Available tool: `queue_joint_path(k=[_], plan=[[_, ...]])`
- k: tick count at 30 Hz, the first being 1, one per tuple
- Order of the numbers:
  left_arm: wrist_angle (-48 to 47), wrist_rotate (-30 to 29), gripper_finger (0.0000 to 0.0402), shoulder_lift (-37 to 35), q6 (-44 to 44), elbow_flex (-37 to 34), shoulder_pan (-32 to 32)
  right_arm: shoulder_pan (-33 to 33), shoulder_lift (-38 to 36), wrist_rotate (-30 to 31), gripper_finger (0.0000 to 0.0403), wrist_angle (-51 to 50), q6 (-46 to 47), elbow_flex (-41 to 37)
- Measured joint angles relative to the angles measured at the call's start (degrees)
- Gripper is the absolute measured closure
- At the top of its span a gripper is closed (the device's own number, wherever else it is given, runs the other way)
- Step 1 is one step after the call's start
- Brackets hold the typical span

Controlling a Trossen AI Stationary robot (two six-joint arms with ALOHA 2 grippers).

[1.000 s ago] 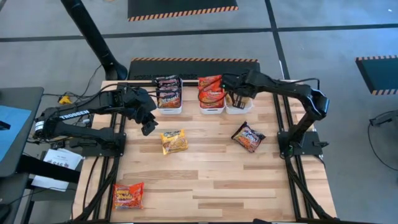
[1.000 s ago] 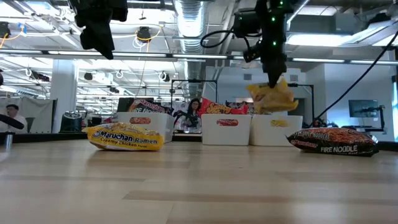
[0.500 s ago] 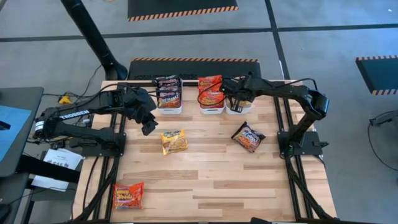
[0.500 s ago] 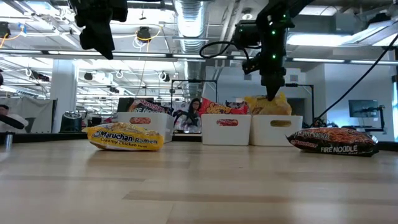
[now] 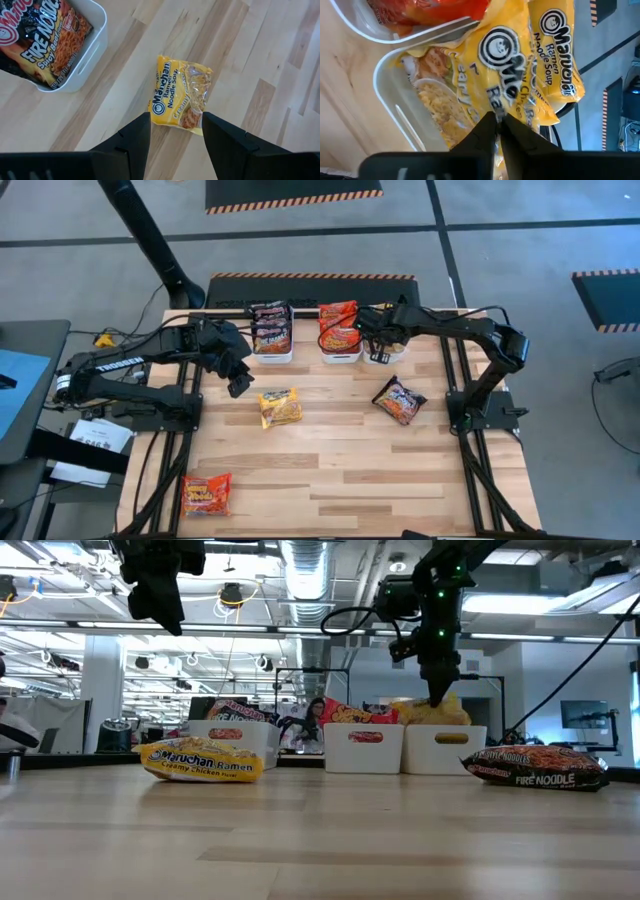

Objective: Sort Maruchan noodles
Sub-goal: Put the yellow noodle pack into the right white bin, then put the red noodle pack into the middle white bin

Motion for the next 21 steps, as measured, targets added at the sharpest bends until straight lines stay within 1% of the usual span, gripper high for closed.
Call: queue_joint_path(k=[4, 10, 12, 15, 19, 21], plan=[[0.0, 0.0, 0.0237, 0.0, 0.02, 0.0, 0.02, 0.0, 0.0, -1.4, 0.0327, -0.22, 0.82, 0.0], [0.02, 0.0, 0.0237, 0.0, 0.02, 0.0, 0.0, 0.0, -0.02, -1.19, 0.028, -0.65, 3.45, 0.07], [0.02, 0.02, 0.0237, 0.0, 0.02, 0.0, 0.0, 0.0, -0.02, -1.21, 0.0268, -2.39, 4.85, 0.92], [0.0, 0.02, 0.0237, 0.0, -0.04, 0.0, 0.0, 0.0, -0.11, -1.21, 0.0256, -5.78, 6.83, 3.66], [0.01, 0.0, 0.0237, 0.0, -0.28, 0.0, 0.01, 0.52, -0.11, -1.42, 0.0249, -8.64, 10.07, 7.85], [0.0, -0.05, 0.0237, 0.0, -0.37, 0.0, 0.02, 0.55, -0.12, -3.73, 0.0247, -8.79, 12.18, 9.57]])
